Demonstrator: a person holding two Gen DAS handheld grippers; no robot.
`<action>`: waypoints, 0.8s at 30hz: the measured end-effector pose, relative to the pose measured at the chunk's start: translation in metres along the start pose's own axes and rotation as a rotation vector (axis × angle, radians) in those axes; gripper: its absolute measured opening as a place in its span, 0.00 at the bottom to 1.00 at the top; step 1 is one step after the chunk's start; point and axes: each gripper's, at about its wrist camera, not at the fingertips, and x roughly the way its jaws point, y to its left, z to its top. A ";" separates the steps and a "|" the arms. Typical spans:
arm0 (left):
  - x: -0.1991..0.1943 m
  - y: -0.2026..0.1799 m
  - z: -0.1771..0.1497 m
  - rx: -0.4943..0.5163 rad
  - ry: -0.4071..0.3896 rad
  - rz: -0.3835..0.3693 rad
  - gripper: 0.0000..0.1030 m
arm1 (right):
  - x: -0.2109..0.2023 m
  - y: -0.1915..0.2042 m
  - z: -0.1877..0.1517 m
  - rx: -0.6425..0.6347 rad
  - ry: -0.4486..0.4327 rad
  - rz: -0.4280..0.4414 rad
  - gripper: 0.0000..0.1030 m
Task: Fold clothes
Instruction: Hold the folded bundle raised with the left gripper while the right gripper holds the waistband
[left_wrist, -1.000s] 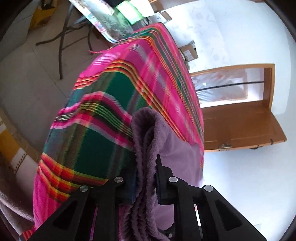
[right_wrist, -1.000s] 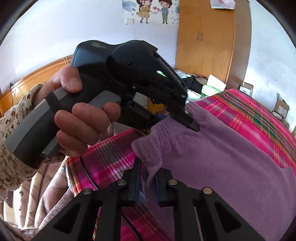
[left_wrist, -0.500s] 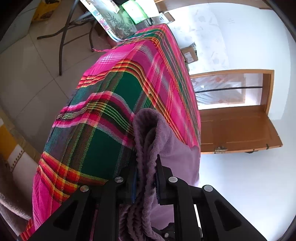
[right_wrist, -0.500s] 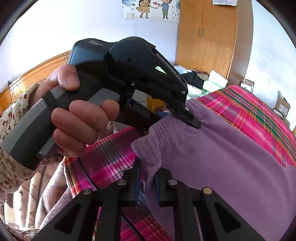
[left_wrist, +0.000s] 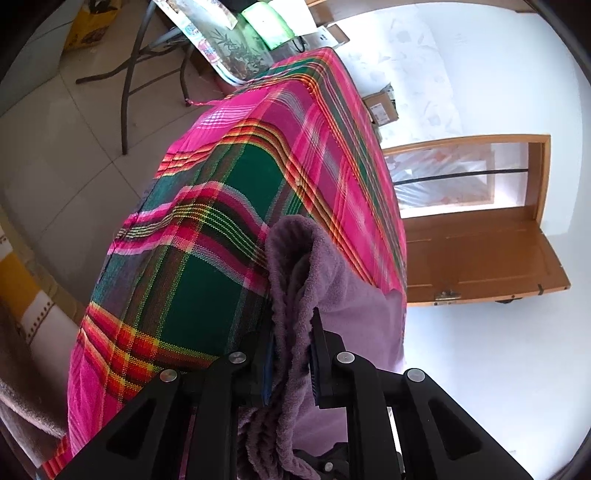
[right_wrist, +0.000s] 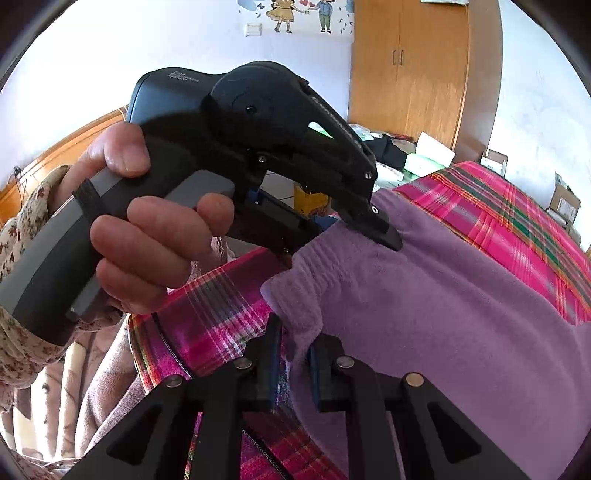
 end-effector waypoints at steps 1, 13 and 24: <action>0.000 -0.001 0.000 0.001 0.002 0.005 0.15 | 0.000 -0.001 0.000 0.005 -0.001 0.003 0.13; -0.004 -0.028 -0.005 0.045 -0.019 0.094 0.15 | -0.016 -0.020 -0.001 0.062 -0.054 0.049 0.13; -0.010 -0.057 -0.010 0.084 -0.049 0.117 0.16 | -0.040 -0.041 -0.003 0.087 -0.137 0.061 0.13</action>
